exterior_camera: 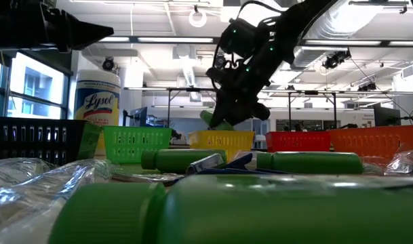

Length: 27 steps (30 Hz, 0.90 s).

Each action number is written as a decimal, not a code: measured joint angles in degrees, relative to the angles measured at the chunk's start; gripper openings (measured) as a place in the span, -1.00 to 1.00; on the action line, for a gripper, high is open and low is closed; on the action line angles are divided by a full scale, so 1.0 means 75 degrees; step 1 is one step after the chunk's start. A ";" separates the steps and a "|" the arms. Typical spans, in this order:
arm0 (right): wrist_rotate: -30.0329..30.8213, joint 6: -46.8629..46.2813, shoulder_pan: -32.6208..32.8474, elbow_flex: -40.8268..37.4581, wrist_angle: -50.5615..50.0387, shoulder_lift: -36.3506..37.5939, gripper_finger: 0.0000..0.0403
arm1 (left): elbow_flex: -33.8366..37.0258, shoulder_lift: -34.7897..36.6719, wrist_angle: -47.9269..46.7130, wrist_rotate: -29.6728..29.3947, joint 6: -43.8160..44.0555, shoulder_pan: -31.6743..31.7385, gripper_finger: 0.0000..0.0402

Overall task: Pick & Place Travel size toiletries
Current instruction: Put the green shampoo into the yellow bin

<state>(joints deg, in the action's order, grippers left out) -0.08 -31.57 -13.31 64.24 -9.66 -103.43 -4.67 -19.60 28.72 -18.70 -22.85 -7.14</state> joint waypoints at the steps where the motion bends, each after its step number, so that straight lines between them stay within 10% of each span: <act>1: 0.0001 -0.0028 -0.0012 0.0005 0.0012 -0.0001 -0.42 | 0.0000 0.0000 -0.0013 0.0000 -0.0003 0.0000 -1.00; 27: 0.0194 -0.0249 0.0022 0.0012 0.0355 -0.0528 -0.38 | 0.0000 0.0000 0.0063 0.0015 -0.0145 0.0000 -1.00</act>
<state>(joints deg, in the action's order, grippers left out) 1.38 -33.43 -13.15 64.34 -7.00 -107.39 -4.67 -19.59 29.19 -18.59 -23.94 -7.14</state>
